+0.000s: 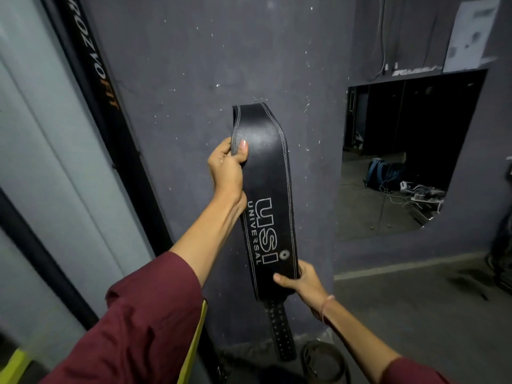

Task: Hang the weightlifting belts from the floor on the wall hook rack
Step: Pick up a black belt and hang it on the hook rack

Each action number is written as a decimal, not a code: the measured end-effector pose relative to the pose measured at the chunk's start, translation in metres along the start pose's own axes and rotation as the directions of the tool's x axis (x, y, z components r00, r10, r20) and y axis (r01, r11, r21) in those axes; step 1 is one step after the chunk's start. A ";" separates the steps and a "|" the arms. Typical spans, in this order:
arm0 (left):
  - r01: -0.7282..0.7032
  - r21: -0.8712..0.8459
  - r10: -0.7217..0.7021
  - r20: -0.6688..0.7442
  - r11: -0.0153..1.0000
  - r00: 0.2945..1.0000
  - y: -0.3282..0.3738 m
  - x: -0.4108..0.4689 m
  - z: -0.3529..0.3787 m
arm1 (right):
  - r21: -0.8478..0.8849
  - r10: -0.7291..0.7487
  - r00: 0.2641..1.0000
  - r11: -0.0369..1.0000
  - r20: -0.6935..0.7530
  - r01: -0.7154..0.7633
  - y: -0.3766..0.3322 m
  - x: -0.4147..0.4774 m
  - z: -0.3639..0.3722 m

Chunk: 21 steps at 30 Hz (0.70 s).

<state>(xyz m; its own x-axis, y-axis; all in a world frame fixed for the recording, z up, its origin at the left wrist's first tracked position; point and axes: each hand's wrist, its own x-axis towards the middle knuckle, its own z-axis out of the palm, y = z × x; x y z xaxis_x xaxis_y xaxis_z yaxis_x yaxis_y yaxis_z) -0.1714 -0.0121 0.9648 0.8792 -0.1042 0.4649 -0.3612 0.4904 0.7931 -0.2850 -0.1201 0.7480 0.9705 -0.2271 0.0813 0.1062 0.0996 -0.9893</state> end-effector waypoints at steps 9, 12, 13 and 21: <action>0.021 -0.010 -0.021 -0.012 1.000 1.000 -0.016 -0.004 -0.007 | 0.099 -0.276 0.952 0.952 -0.133 0.290 -0.111 0.046 0.031; 0.016 0.006 -0.016 0.047 1.000 0.999 -0.022 -0.001 -0.010 | 0.154 -0.326 0.935 0.925 -0.142 0.346 -0.161 0.065 0.039; 0.001 0.060 -0.005 0.069 0.998 0.998 -0.023 0.001 -0.012 | 0.170 -0.326 0.934 0.922 -0.150 0.349 -0.169 0.067 0.040; 0.040 0.436 -0.085 0.084 0.899 0.993 -0.084 -0.081 -0.048 | 0.292 -0.290 0.902 0.875 -0.319 0.385 -0.198 0.076 0.047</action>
<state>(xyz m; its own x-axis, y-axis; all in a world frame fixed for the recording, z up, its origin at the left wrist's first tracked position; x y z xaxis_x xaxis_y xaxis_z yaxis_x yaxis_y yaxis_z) -0.1974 -0.0031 0.8417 0.8775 -0.2180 0.4272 -0.4249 0.0595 0.9033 -0.2218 -0.1119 0.9555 0.7755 -0.5430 0.3222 0.5300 0.2826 -0.7995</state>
